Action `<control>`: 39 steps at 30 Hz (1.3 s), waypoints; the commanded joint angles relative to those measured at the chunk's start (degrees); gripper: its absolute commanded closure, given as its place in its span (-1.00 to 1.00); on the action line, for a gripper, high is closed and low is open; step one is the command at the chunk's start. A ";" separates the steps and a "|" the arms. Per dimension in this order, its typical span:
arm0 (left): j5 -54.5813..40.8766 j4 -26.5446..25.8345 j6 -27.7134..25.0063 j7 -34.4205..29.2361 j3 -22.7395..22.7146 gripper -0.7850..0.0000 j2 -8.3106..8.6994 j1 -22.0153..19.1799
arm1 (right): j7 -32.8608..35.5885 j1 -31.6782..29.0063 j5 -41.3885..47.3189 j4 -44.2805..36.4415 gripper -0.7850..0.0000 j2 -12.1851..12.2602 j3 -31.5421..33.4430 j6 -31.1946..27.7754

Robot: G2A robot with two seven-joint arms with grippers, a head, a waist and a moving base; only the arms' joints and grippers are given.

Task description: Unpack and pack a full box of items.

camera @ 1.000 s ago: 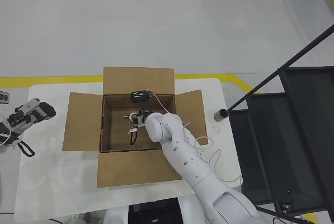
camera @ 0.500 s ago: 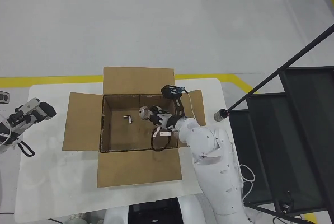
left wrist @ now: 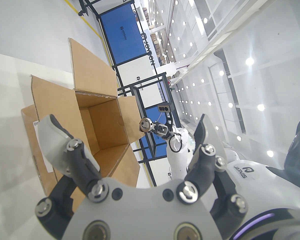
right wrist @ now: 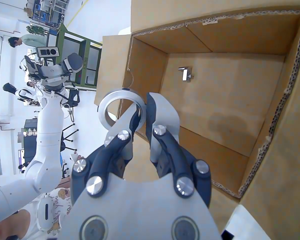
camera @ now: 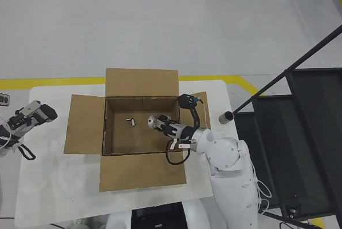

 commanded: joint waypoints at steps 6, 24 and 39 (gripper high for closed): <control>0.00 0.00 0.00 0.00 0.00 -1.00 0.00 0.00 | 0.00 0.00 0.00 0.00 1.00 0.00 0.00 0.00; 0.00 0.00 0.00 0.00 0.00 -1.00 0.00 0.00 | -1.53 -0.14 0.62 -0.99 1.00 0.53 2.43 1.53; 0.00 0.00 0.00 0.00 0.00 -1.00 0.00 0.00 | 8.88 0.55 9.77 -9.05 1.00 4.32 25.94 7.56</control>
